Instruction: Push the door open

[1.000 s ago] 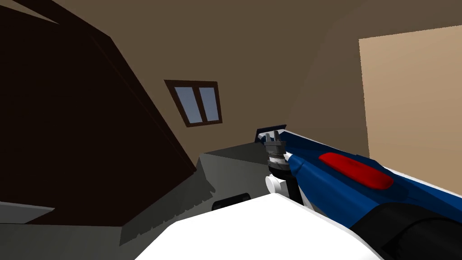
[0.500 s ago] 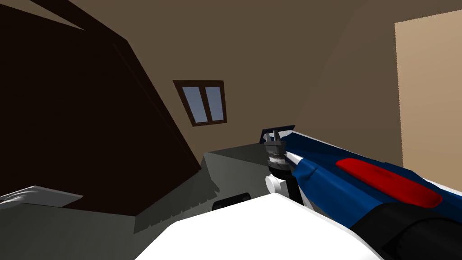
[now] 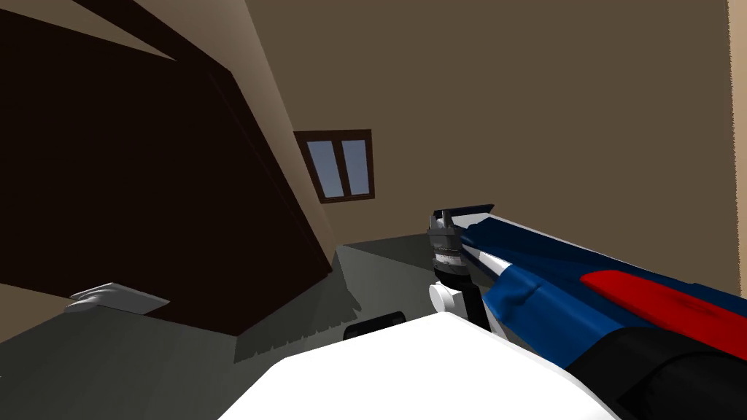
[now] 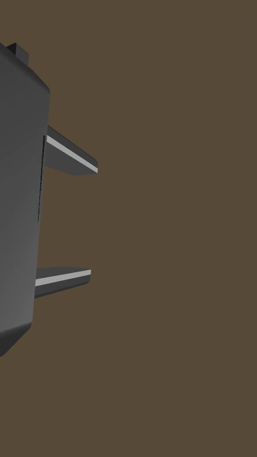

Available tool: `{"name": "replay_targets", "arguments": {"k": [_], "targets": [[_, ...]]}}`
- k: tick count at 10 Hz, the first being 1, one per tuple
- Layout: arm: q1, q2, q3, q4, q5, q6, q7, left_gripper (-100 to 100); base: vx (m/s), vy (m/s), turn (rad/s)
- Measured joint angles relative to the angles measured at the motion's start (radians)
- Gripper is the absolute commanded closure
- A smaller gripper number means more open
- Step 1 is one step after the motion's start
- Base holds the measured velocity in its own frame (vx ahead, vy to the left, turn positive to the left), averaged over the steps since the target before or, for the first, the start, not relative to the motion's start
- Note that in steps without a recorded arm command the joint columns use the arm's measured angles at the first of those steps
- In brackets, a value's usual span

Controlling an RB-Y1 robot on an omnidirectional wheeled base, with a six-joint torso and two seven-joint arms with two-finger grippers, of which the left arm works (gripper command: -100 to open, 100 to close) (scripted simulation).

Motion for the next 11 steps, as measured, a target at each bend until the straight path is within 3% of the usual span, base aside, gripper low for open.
{"name": "replay_targets", "arguments": {"k": [1, 2, 3, 6, 8, 11], "targets": [[-0.004, 0.004, 0.006, 0.011, 0.006, -0.012, 0.028, 100, 0.062, 0.075, 0.138], [-0.006, -0.001, 0.016, 0.011, 0.028, -0.025, 0.047, 100, 0.060, 0.085, 0.152], [-0.013, -0.003, 0.025, 0.018, 0.050, -0.040, 0.062, -100, 0.036, -0.018, -0.060], [0.000, -0.020, 0.029, 0.014, -0.048, -0.013, 0.038, -100, 0.024, -0.108, -0.052], [0.005, -0.033, 0.037, -0.005, -0.063, -0.004, -0.003, -100, 0.020, -0.067, -0.059], [0.020, -0.054, 0.046, -0.024, -0.135, 0.017, -0.052, -100, 0.025, -0.063, -0.045]]}}
